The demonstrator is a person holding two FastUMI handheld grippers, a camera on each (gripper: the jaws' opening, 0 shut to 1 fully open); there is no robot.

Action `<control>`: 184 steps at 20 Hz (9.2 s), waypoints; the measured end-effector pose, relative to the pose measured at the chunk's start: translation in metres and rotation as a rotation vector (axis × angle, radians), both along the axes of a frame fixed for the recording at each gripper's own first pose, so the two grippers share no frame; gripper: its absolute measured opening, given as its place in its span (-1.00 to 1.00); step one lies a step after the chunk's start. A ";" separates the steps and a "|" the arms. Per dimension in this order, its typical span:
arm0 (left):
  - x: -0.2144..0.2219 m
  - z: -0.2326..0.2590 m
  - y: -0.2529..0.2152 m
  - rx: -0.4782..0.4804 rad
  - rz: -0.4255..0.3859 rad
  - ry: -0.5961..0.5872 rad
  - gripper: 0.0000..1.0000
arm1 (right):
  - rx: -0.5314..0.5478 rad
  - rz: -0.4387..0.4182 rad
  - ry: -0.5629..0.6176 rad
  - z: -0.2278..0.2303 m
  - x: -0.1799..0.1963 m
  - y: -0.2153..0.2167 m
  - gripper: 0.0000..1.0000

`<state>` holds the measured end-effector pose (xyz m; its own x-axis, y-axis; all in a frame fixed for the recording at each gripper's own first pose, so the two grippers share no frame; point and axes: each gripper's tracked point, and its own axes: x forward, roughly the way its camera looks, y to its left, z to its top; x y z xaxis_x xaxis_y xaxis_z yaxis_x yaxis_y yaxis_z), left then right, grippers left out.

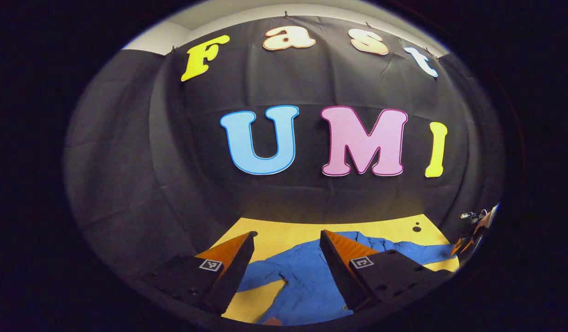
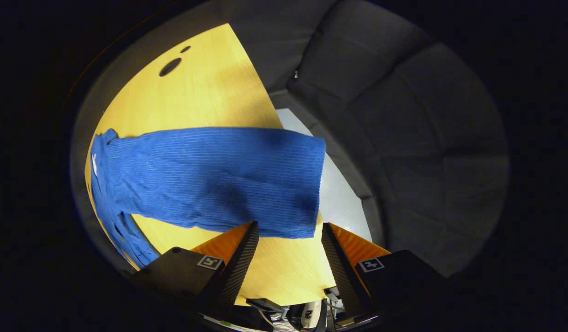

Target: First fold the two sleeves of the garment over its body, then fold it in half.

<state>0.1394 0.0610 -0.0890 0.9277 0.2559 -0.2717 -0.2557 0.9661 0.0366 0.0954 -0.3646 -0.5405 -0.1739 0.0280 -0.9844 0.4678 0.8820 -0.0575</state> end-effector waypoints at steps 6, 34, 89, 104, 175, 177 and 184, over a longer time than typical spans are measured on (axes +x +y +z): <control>0.025 -0.009 -0.016 -0.019 -0.025 0.025 0.65 | 0.078 -0.090 -0.062 -0.008 0.014 0.012 0.39; -0.135 -0.036 0.182 -0.068 0.185 -0.042 0.72 | 0.270 0.508 -0.808 0.269 0.246 0.460 -0.92; -0.042 -0.386 0.293 -0.602 0.278 1.054 0.63 | 0.398 0.408 -0.761 0.300 -0.010 0.371 0.83; -0.021 -0.350 0.285 -0.686 0.260 0.970 -1.00 | 0.454 0.375 -0.732 0.278 -0.026 0.354 0.83; -0.148 -0.349 0.032 -0.191 -0.186 1.267 0.67 | 0.303 0.307 -0.196 0.072 -0.189 0.312 0.86; -0.152 -0.356 0.032 -0.211 -0.196 1.288 0.67 | 0.281 0.303 -0.188 0.068 -0.191 0.310 0.85; -0.157 -0.367 0.029 -0.227 -0.210 1.308 0.66 | 0.203 0.366 -0.148 0.048 -0.202 0.301 0.85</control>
